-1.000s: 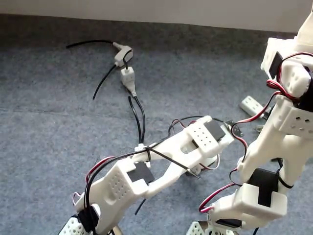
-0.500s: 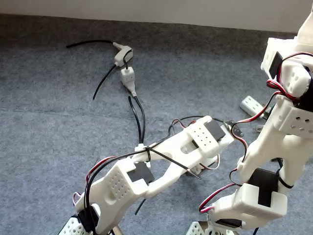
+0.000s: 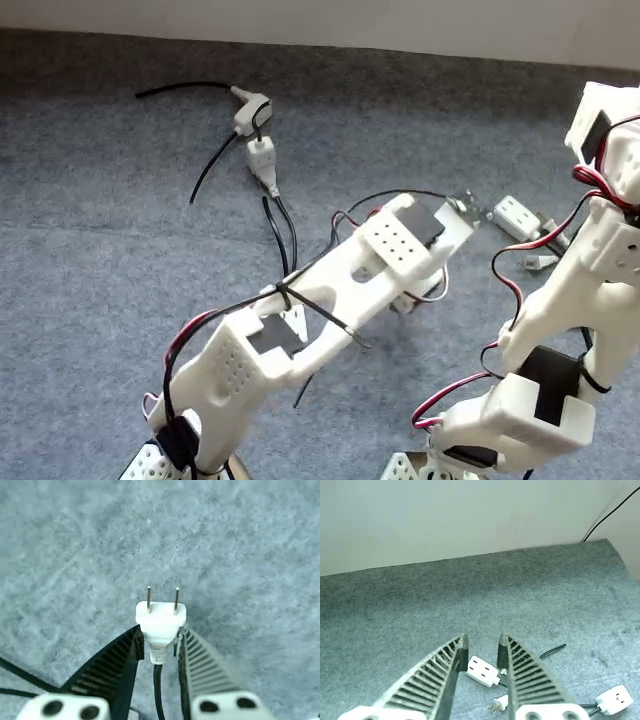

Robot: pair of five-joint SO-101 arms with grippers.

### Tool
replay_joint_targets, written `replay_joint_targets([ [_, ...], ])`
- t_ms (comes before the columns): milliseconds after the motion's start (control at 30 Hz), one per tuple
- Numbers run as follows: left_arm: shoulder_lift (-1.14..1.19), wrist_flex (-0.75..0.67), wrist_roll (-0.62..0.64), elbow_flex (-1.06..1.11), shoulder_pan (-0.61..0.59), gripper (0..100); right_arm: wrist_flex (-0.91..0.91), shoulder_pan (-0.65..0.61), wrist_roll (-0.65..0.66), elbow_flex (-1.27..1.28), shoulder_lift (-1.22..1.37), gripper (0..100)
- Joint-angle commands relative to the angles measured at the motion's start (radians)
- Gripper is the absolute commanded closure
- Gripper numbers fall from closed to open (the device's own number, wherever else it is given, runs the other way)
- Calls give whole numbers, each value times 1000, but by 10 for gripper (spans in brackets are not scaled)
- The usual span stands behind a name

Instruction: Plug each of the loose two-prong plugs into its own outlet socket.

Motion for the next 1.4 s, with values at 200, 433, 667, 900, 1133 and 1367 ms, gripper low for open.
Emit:
replay_joint_targets([
  [200,-496,69,184,128,-110,995,-41,5,-11,-27,1,887],
  [433,-796,-310,184,611,-179,995,-41,5,-11,-25,1,887],
  [667,-1161,-1039,186,1268,-182,995,-31,-41,-57,-25,1,889],
  [900,-1334,-1804,186,1759,-242,994,18,-159,-60,-25,1,890],
  [1133,-1336,-1947,299,1836,-237,994,53,-305,-18,10,-7,994],
  [1367,-1336,-1942,442,1770,-182,994,53,-463,60,145,-10,991],
])
